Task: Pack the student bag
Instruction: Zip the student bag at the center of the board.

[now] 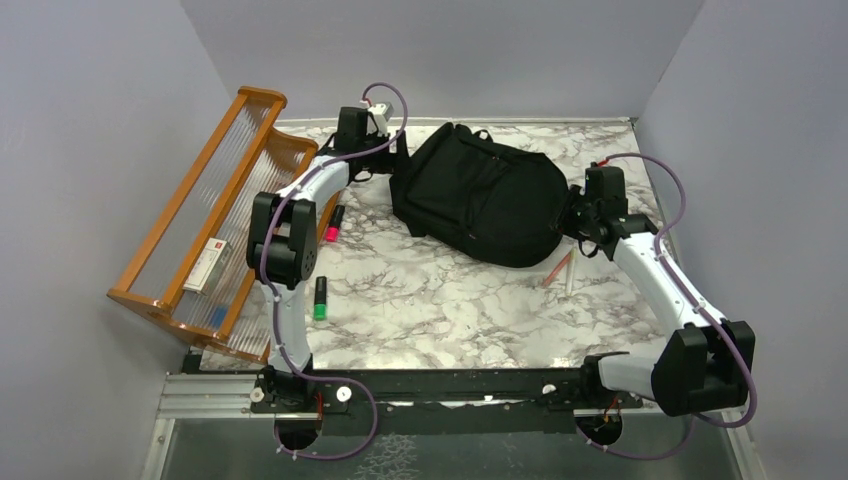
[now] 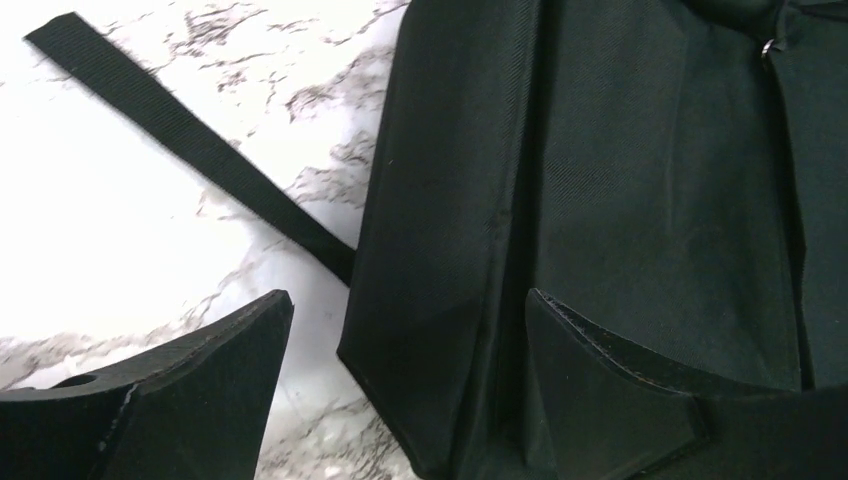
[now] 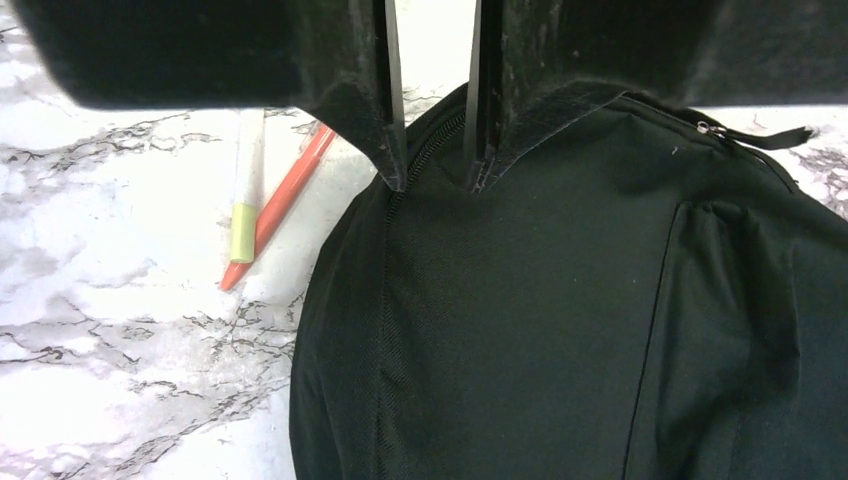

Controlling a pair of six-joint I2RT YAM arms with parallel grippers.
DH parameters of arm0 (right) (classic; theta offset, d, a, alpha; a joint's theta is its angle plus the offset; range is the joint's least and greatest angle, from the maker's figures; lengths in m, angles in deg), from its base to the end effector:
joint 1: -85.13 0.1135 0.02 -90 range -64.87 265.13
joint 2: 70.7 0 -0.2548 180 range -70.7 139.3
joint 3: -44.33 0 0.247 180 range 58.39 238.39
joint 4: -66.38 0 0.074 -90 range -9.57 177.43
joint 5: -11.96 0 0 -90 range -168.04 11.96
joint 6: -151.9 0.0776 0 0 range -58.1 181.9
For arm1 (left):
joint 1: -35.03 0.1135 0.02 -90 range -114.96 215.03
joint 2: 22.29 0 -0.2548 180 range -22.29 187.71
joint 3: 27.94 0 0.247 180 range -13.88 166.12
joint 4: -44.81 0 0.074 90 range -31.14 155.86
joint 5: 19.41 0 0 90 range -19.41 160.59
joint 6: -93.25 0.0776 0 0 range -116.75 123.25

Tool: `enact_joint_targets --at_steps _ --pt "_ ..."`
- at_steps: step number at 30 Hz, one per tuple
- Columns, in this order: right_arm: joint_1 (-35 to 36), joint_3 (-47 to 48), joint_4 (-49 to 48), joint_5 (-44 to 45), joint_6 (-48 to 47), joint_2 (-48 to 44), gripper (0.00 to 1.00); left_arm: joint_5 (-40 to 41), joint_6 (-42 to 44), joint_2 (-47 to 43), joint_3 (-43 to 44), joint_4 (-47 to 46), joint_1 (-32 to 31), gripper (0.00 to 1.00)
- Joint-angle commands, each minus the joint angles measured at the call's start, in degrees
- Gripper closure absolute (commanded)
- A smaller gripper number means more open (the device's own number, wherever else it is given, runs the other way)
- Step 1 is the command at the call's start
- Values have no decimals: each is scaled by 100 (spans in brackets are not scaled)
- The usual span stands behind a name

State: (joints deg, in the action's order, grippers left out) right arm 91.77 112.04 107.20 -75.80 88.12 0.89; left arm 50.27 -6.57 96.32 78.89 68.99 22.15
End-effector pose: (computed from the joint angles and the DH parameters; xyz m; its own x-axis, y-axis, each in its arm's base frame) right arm 0.2921 0.0309 0.2320 -0.6656 0.3670 -0.6498 0.2298 0.9292 0.2894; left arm 0.4840 -0.1383 0.2006 -0.6464 -0.0162 -0.7628 0.3783 0.8614 -0.3390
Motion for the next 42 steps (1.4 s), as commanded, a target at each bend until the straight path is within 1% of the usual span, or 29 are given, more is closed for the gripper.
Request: enact_joint_targets --at_steps 1,3,5,7,12,14,16,18,21,23,25,29,30,31,33,36,39,42 --pt "-30 4 -127 -181 -82 -89 65 -699 36 239 417 -372 -43 13" --pt "-29 -49 -153 -187 -75 -179 61 -750 94 348 482 -339 -67 13" --pt "-30 -72 -180 -264 -80 -241 60 -574 172 424 502 -230 -108 14" --pt "-29 -62 -187 -390 -82 -255 59 -365 284 499 498 -41 -155 19" --pt "-24 -78 -233 -618 -82 -231 59 -196 402 533 224 178 -205 39" --pt "-30 -126 -317 -716 -97 -233 59 -155 400 446 22 169 -206 49" --pt "-31 -138 -369 -779 -108 -219 59 -144 392 377 -156 164 -214 63" --pt "-31 -98 -374 -838 -112 -192 59 -119 387 270 -340 165 -210 74" --pt "-30 -36 -417 -937 -177 -172 59 -35 332 -48 -751 158 -214 88" --pt "-31 -7 -451 -995 -217 -156 58 0 271 -333 -1048 145 -221 95" --pt "-31 30 -512 -1117 -222 -159 58 1 225 -667 -1360 121 -259 99" --pt "-30 71 -761 -1474 -252 -100 58 62 101 -1296 -2048 29 -327 100" --pt "-31 112 -796 -1539 -243 -64 58 59 65 -1408 -2165 25 -329 99" --pt "-28 153 -817 -1600 -226 -13 58 65 30 -1523 -2275 20 -329 92" --pt "-28 267 -855 -1723 -222 101 58 130 -49 -1753 -2408 -19 -329 83" --pt "-30 409 -920 -1898 -209 232 58 264 -166 -2040 -2318 -102 -329 63" --pt "-24 494 -979 -2054 -156 328 58 289 -250 -2169 -1910 -106 -329 54" --pt "-29 490 -1173 -2244 -9 448 58 261 -402 -2134 -1441 -227 -357 50"
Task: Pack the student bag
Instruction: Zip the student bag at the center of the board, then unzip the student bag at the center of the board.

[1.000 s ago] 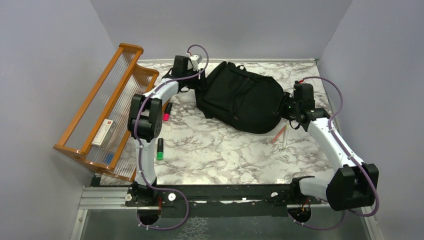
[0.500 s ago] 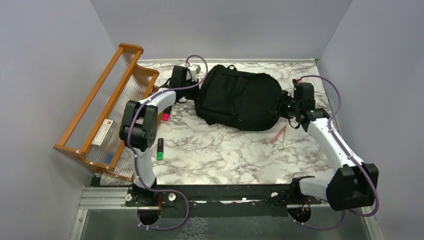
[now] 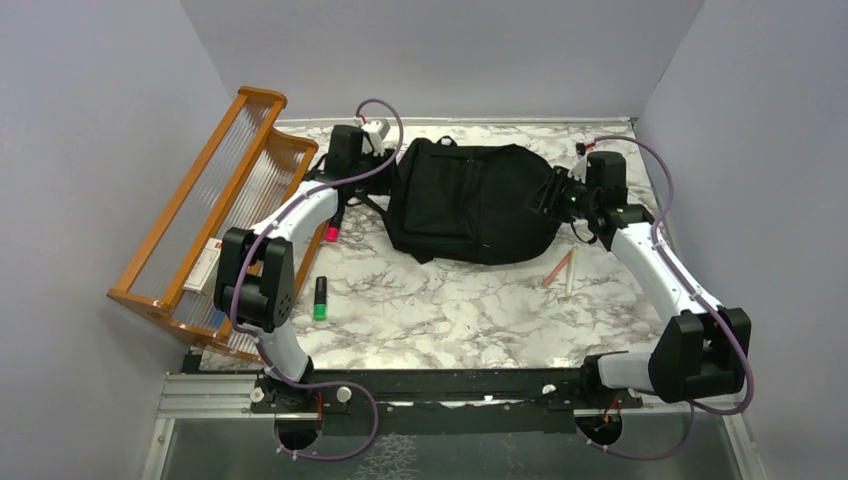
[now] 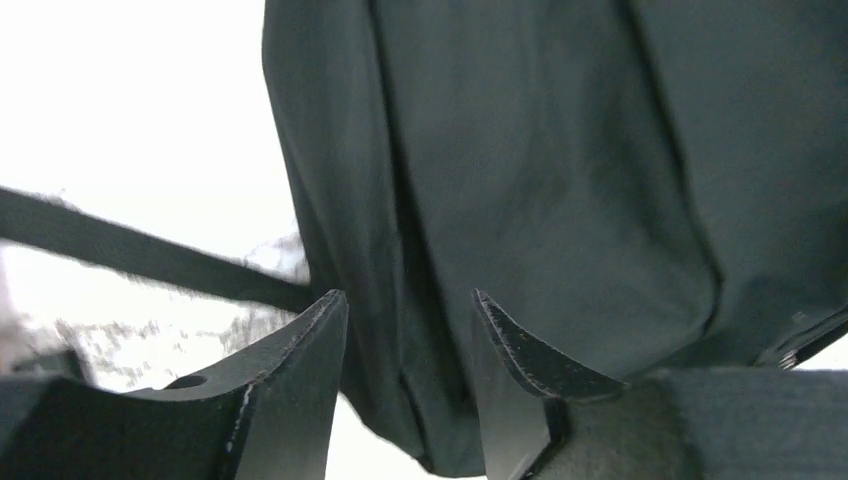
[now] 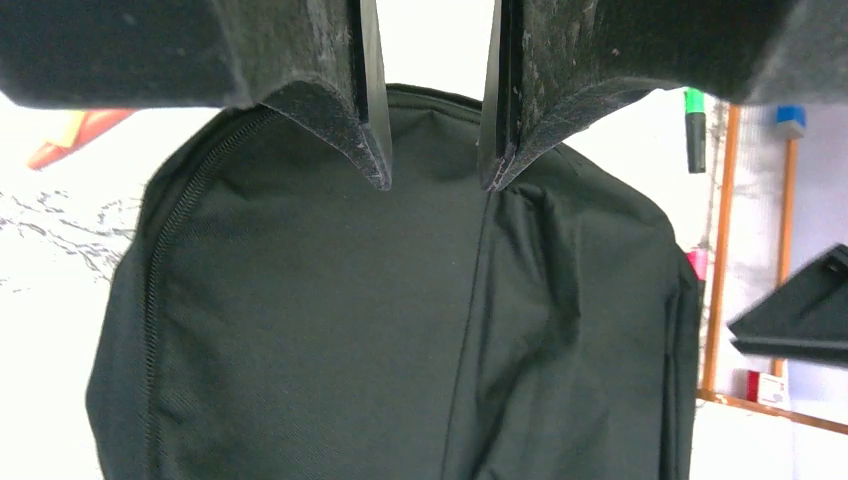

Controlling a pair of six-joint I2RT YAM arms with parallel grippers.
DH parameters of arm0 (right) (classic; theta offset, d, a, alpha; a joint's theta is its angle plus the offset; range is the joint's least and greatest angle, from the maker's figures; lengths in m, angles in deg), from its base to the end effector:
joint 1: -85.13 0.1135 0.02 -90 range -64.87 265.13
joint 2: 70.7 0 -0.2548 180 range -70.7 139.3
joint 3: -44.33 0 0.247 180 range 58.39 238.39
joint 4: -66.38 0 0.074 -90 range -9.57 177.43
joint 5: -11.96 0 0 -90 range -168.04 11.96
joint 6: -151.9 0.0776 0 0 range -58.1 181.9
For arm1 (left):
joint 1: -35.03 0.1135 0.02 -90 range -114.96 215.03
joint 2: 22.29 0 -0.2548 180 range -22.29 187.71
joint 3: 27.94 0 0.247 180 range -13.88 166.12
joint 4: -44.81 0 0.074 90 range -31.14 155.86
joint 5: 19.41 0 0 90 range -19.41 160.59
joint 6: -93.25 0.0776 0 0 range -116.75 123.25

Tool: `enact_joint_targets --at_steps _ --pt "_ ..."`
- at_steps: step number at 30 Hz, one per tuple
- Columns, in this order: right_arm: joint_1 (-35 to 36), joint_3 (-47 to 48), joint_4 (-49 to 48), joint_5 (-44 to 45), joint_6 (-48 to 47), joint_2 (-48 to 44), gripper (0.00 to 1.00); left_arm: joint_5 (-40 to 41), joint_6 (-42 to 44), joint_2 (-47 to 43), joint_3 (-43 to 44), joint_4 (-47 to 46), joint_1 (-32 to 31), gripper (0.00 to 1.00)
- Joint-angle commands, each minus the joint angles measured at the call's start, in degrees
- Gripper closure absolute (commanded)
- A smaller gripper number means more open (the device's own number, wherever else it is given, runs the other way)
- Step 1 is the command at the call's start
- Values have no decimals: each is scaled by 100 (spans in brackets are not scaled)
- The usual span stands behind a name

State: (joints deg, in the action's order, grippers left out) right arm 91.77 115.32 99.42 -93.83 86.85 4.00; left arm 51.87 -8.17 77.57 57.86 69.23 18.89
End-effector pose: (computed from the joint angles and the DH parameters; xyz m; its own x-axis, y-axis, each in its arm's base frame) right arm 0.3138 0.0578 0.2543 -0.6771 0.3298 -0.6578 -0.0465 0.8729 0.4856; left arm 0.3953 -0.1403 0.2128 -0.6858 0.0032 -0.7278 0.3763 0.8575 -0.3507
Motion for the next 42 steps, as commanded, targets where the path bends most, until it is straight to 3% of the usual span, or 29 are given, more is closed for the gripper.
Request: enact_joint_targets --at_steps 1,7,14,24,32,42 --pt "-29 163 -495 -520 195 217 58 48 -276 -200 804 -357 -60 49" --pt "-22 458 -1075 -1457 690 1266 58 -309 -156 827 1947 -680 -469 37" --pt "49 759 -1420 -1877 1082 2487 58 -553 28 2336 3515 -980 -1109 35" --pt "163 559 -1670 -1859 1267 2579 58 -382 63 4032 5471 -866 -1231 34" --pt "183 548 -1640 -1882 1250 2519 58 -60 205 4482 5903 -780 -1234 34" --pt "188 568 -1574 -1912 1211 2506 58 -452 176 4859 6168 -748 -1233 40"
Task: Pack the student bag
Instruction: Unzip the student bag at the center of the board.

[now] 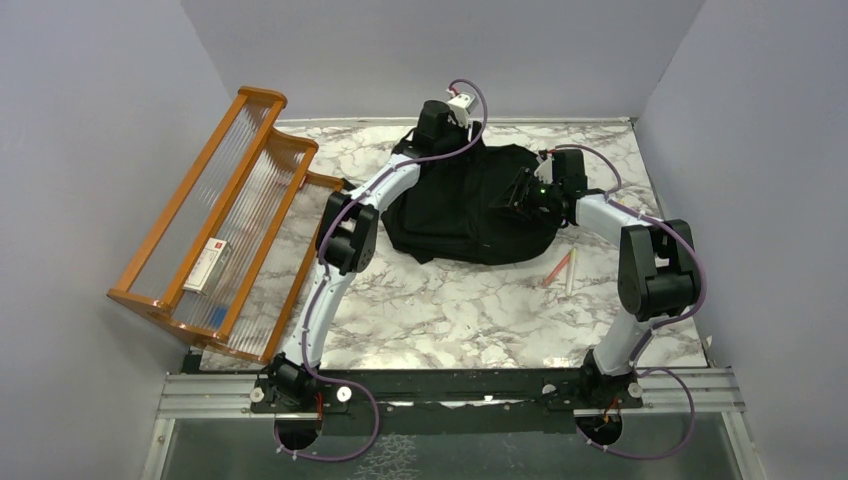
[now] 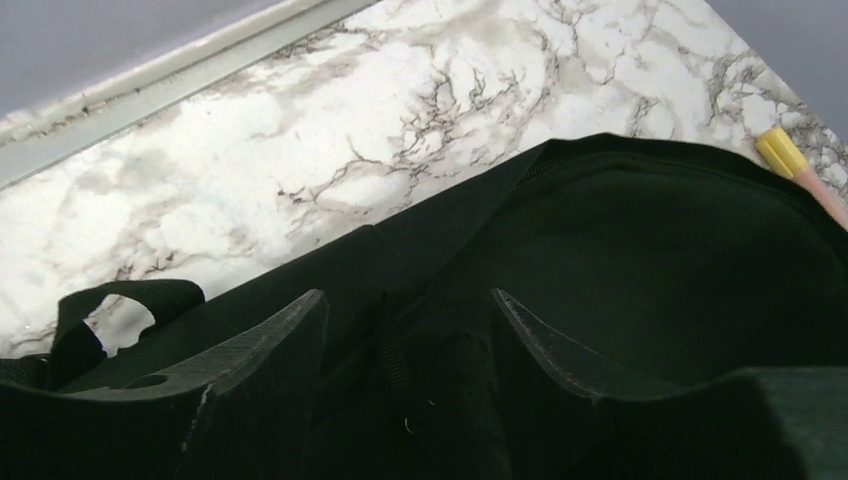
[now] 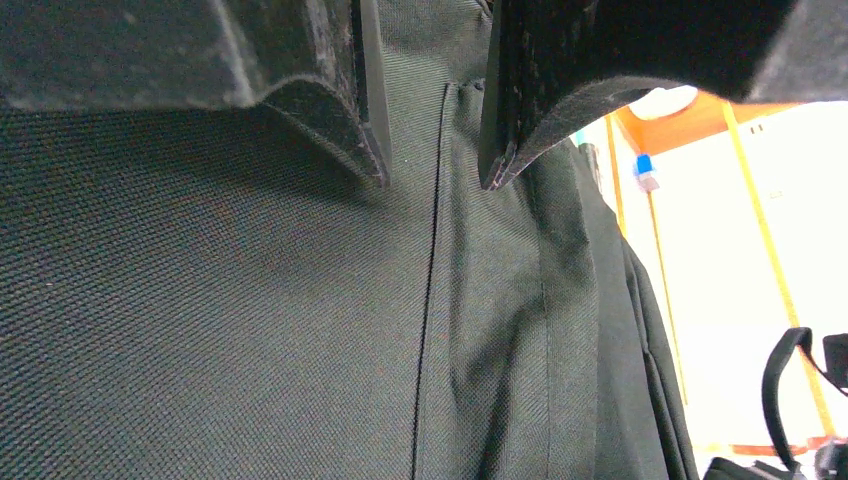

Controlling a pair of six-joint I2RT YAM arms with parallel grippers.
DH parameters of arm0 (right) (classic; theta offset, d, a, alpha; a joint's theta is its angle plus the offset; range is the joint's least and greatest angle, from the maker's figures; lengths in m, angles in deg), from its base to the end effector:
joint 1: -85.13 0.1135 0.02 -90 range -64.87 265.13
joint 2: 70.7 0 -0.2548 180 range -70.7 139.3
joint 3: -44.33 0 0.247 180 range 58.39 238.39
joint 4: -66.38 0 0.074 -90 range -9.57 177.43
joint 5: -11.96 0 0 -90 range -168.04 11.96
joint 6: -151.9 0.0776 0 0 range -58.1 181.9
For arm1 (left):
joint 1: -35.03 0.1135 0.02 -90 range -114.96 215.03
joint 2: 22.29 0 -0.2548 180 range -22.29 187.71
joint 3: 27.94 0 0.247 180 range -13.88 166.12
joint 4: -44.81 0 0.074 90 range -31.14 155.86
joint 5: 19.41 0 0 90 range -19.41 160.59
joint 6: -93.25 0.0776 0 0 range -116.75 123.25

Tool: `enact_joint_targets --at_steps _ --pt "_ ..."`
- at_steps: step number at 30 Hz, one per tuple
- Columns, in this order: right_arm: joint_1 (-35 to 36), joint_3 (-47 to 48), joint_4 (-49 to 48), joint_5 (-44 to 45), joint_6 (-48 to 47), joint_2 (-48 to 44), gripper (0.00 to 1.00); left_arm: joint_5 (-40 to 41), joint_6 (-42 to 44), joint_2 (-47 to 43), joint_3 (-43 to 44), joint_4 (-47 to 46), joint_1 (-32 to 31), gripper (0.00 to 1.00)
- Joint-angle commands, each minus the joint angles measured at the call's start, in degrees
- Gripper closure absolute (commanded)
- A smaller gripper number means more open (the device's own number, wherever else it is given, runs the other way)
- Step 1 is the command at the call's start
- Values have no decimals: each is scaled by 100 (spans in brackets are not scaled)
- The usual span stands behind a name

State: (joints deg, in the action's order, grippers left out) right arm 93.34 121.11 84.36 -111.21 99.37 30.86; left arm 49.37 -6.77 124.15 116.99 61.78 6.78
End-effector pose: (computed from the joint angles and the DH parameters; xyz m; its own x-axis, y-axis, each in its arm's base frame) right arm 0.3872 0.0988 0.1653 -0.8479 0.3922 -0.3567 -0.0016 0.6710 0.7415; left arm 0.5311 -0.3173 0.2015 -0.4043 0.0331 -0.9140 0.6837 0.6747 -0.2780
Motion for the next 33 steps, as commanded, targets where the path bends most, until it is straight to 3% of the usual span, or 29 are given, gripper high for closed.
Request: enact_joint_targets --at_steps 1,7,20,25,33 --pt "32 -14 -58 -180 -40 -179 58 -207 28 220 255 3 -23 41" --pt "32 -13 -57 -198 -48 -189 58 -195 5 318 260 32 -23 48" --pt "38 -32 -55 -215 -58 -134 58 -306 -71 93 246 -17 -23 100" --pt "41 -41 -32 -208 -80 -123 58 -521 -217 -187 98 -249 -23 100" --pt "41 68 -45 -145 -65 -101 58 -805 -337 -911 -960 -840 -23 100"
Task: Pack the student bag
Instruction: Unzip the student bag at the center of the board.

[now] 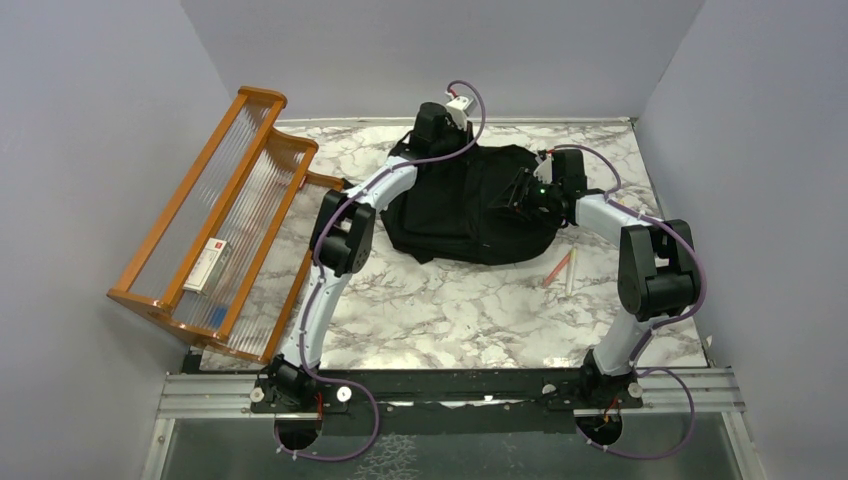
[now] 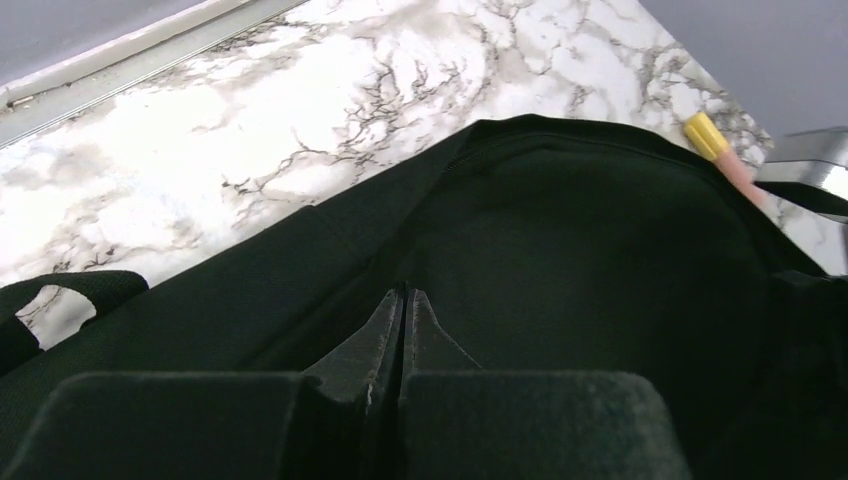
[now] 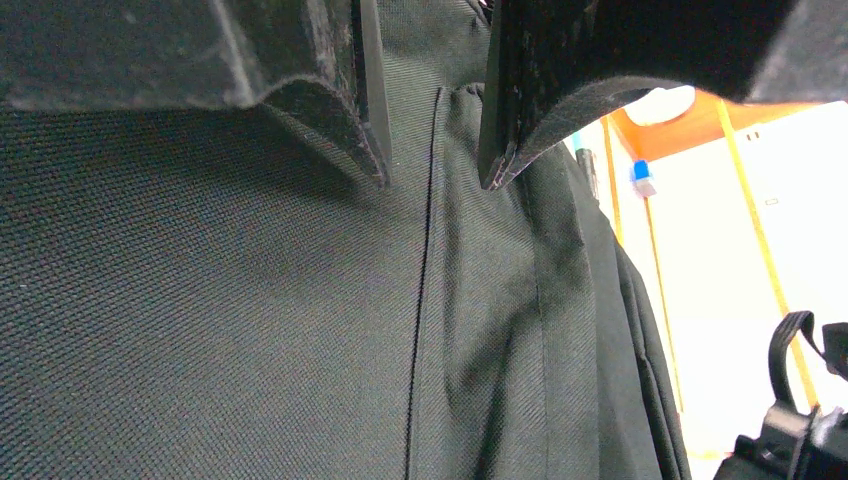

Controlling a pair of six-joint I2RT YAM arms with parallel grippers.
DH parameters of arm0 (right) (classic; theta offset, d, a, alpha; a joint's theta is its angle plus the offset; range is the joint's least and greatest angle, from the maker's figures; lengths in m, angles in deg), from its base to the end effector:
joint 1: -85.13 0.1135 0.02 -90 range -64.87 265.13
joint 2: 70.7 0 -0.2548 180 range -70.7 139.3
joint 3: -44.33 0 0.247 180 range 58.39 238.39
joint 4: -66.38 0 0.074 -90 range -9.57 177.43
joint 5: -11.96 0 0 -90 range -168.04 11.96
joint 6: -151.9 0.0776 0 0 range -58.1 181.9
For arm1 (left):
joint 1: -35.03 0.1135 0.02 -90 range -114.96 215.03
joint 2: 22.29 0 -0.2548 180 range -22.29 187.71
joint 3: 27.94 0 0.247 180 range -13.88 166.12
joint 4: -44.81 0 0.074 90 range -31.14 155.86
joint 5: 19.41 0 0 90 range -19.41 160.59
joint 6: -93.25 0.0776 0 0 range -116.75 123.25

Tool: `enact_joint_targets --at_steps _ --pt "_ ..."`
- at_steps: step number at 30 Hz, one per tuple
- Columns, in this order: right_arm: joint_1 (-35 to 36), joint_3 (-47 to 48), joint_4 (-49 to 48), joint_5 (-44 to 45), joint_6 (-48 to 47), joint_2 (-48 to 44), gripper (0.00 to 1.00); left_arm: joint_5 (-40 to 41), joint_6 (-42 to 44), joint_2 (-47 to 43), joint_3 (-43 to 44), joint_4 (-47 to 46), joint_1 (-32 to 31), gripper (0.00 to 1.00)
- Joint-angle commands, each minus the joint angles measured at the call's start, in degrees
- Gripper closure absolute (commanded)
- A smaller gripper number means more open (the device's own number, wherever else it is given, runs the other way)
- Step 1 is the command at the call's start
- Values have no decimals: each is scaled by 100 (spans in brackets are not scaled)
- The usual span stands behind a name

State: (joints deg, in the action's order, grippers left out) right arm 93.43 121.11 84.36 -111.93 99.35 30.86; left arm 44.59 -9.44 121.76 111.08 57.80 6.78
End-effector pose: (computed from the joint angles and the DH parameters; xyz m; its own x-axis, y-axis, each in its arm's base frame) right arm 0.3865 0.1001 0.1656 -0.8525 0.3857 -0.3527 -0.0082 0.6648 0.7470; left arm 0.5204 -0.3182 0.1970 -0.4400 0.0123 -0.8979 0.7134 0.6121 -0.3412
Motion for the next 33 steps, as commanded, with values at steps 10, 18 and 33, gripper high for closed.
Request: enact_joint_targets --at_steps 10,18,33 --pt "32 206 -56 -46 -54 40 58 -361 -13 -1391 -1833 -546 -23 100" --pt "32 171 -28 177 -58 90 57 -340 3 -2048 -2980 -781 -23 100" --pt "40 1084 48 255 -57 280 51 -572 -258 -2336 -3485 -1156 -23 100"
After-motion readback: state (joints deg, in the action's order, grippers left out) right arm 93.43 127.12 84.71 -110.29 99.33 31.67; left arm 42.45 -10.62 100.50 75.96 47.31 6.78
